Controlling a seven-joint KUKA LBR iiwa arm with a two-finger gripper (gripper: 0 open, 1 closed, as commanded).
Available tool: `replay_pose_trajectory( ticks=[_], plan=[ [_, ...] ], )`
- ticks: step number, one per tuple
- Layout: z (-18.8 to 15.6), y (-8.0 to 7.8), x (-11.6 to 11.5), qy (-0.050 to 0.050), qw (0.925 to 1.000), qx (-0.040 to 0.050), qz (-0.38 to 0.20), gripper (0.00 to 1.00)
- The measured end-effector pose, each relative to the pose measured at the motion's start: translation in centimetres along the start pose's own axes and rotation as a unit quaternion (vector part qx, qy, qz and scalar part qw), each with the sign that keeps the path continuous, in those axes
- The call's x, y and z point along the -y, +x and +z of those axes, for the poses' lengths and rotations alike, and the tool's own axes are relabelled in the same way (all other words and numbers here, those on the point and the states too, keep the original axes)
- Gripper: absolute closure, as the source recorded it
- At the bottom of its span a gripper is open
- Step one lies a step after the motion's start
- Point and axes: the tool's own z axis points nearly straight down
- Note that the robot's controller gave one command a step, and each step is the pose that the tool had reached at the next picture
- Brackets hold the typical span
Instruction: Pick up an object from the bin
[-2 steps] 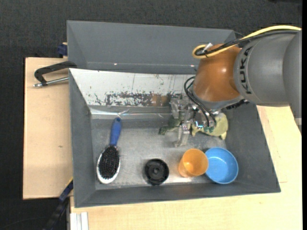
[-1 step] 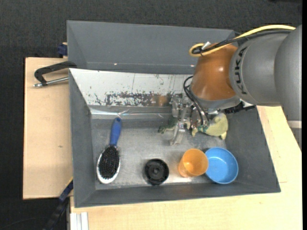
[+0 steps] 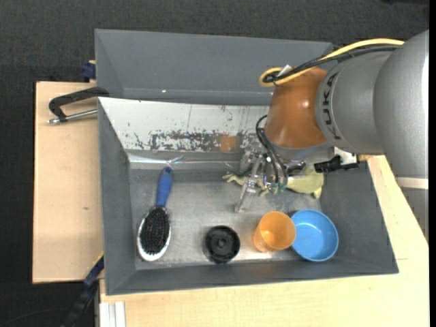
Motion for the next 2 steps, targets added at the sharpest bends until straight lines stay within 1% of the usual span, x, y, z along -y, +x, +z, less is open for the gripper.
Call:
replay_pose_trajectory(
  ticks=[1, 2],
  plan=[
    [0.0, 0.0, 0.1, 0.001, 1.0000, 0.0000, 0.000, 1.00],
    [-16.2, 0.5, 1.1, 0.001, 0.9265, 0.0043, -0.376, 1.00]
  ],
)
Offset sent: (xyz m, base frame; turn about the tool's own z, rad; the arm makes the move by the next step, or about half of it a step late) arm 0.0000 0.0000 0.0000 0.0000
